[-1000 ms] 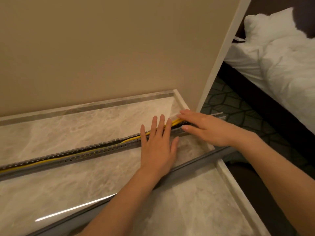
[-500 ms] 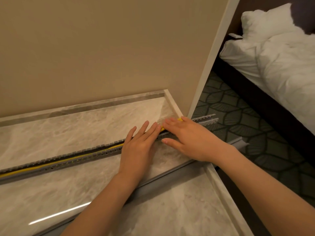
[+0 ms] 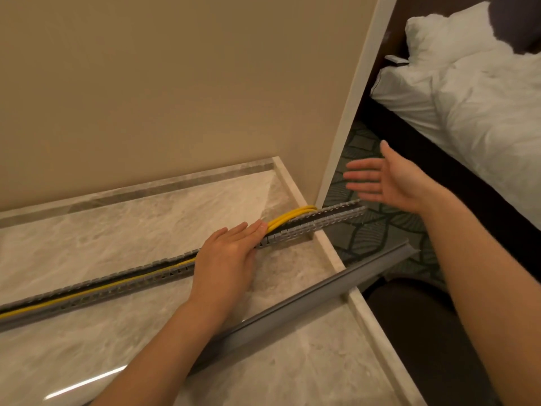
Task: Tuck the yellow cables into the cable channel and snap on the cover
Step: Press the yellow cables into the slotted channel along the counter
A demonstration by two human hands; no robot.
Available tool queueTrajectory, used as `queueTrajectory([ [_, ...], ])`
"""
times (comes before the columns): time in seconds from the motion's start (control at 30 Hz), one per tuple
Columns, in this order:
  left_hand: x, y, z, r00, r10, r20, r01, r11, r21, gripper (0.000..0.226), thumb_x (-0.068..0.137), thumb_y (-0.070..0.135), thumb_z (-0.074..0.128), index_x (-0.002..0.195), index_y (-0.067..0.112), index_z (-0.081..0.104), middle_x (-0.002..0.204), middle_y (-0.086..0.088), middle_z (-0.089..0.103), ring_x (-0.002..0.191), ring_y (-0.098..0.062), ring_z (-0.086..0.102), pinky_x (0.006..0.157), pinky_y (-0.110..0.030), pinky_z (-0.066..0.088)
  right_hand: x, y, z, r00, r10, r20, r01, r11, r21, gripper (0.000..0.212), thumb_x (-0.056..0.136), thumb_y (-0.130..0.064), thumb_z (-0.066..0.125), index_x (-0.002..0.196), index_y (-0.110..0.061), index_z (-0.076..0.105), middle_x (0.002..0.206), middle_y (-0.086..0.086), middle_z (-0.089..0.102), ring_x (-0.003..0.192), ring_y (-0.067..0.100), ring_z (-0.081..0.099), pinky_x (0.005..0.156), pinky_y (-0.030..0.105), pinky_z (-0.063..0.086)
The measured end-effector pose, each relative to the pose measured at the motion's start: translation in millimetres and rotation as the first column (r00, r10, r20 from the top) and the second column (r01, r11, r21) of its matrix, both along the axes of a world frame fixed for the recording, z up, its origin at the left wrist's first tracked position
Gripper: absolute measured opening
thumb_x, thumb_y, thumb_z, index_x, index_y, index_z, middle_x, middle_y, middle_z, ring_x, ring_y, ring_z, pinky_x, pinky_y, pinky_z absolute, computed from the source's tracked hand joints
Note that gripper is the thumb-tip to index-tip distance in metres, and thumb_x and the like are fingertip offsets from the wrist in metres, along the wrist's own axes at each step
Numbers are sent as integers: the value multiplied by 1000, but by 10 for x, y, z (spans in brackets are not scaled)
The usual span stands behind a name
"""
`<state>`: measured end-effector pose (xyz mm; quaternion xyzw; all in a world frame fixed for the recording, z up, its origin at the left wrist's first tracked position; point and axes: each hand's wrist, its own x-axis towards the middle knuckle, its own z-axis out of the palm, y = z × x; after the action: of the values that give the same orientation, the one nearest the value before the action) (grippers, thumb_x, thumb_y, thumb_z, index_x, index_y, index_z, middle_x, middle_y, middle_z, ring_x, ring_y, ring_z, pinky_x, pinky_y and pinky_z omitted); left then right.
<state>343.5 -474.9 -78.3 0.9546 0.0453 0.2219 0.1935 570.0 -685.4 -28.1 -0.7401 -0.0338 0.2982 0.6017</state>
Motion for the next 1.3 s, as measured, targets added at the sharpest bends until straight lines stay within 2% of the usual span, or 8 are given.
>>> queueTrajectory([
  [0.07, -1, 7, 19, 1000, -4, 7, 4, 1000, -13, 47, 67, -3, 78, 110, 13, 69, 109, -4, 69, 99, -26, 67, 84, -41, 52, 194, -85, -116, 974, 120, -193, -120, 993, 16, 79, 88, -69, 11, 105, -17, 69, 122, 6, 64, 115, 24, 57, 94, 41, 40],
  [0.27, -6, 26, 28, 1000, -16, 11, 17, 999, -36, 48, 66, -4, 79, 110, 12, 69, 108, -3, 70, 97, -22, 68, 85, -33, 49, 333, 60, -404, 842, 356, -405, -429, 898, -102, 110, 71, -86, 0, 116, -9, 65, 123, 15, 61, 111, 27, 55, 105, 45, 23],
  [0.4, 5, 39, 17, 1000, -27, 14, 27, 999, -39, 48, 65, -6, 79, 109, 10, 69, 107, -5, 70, 96, -22, 68, 87, -32, 46, 293, 176, -535, 836, 302, -458, -404, 904, -141, 115, 70, -87, 4, 118, 1, 61, 101, 16, 70, 87, 23, 57, 77, 37, 36],
  [0.6, -3, 47, -4, 999, -40, 29, 41, 998, -37, 50, 63, -6, 80, 109, 11, 69, 106, -3, 70, 95, -19, 69, 88, -29, 44, 245, 294, -631, 805, 249, -538, -434, 866, -249, 102, 70, -88, 14, 102, -1, 58, 73, 9, 69, 56, 15, 64, 78, 32, 41],
  [0.73, -1, 82, -10, 998, -54, 22, 55, 997, -54, 51, 64, -5, 80, 110, 14, 69, 106, 0, 71, 93, -19, 69, 83, -30, 50, 331, 279, -604, 843, 294, -451, -484, 780, -397, 103, 71, -87, 15, 105, -2, 62, 97, 16, 69, 90, 26, 63, 99, 44, 37],
  [0.93, -8, 87, -32, 997, -65, 37, 67, 996, -63, 49, 65, -4, 80, 110, 13, 70, 107, 0, 70, 94, -18, 69, 84, -29, 49, 452, 239, -364, 851, 430, -302, -513, 806, -296, 95, 73, -85, 5, 73, -9, 63, 68, 6, 56, 62, 18, 51, 71, 34, 38],
  [1.13, -8, 64, -52, 993, -85, 80, 88, 995, -41, 44, 66, -7, 77, 106, 10, 71, 108, -6, 69, 96, -23, 68, 88, -34, 46, 431, 302, -196, 898, 440, 8, -382, 789, -481, 90, 79, -79, 5, 79, -11, 63, 44, -5, 46, 49, 13, 42, 65, 33, 39],
  [1.3, -16, 70, -75, 995, -82, 54, 87, 989, -117, 42, 72, -6, 73, 109, 12, 69, 112, -5, 68, 96, -24, 68, 88, -32, 45, 283, 351, -48, 863, 390, 321, -200, 847, -492, 78, 90, -66, 11, 76, -14, 68, 53, 0, 44, 51, 12, 43, 59, 26, 39],
])
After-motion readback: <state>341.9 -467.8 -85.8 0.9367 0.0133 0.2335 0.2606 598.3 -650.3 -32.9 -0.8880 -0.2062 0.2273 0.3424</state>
